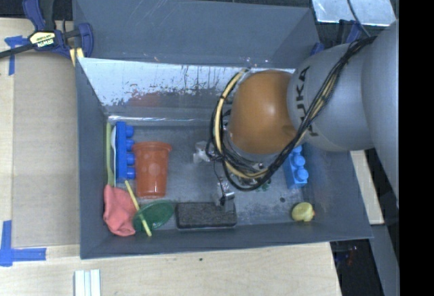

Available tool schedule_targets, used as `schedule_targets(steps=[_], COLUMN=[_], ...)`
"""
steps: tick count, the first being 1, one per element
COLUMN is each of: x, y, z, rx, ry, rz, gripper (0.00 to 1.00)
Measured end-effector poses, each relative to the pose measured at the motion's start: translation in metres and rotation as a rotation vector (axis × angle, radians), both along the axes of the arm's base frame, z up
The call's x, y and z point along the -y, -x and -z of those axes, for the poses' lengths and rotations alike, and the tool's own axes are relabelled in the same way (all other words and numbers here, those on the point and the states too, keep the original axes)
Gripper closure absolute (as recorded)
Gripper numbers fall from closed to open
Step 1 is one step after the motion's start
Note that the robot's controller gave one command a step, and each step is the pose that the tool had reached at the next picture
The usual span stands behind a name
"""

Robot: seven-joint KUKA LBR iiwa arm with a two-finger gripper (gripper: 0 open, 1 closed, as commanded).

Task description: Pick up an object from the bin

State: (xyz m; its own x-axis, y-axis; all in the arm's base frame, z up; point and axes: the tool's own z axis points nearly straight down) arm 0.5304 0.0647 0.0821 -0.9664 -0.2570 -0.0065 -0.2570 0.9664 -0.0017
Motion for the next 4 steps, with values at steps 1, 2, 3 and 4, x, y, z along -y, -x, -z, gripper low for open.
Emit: schedule_targets(steps=[1,2,3,4], x=[-0.024,-0.100,-0.040,0.005], y=[0.011,0.033,0.043,0.015], z=[-0.050,-0.019,0.011,0.008], rx=[0.001,-0.001,0.013,0.019], ry=[0.000,0.011,-0.001,-0.008], rz=[0.159,-0.098,0.065,0.360], gripper=[0.00,0.00,0.00,1.00])
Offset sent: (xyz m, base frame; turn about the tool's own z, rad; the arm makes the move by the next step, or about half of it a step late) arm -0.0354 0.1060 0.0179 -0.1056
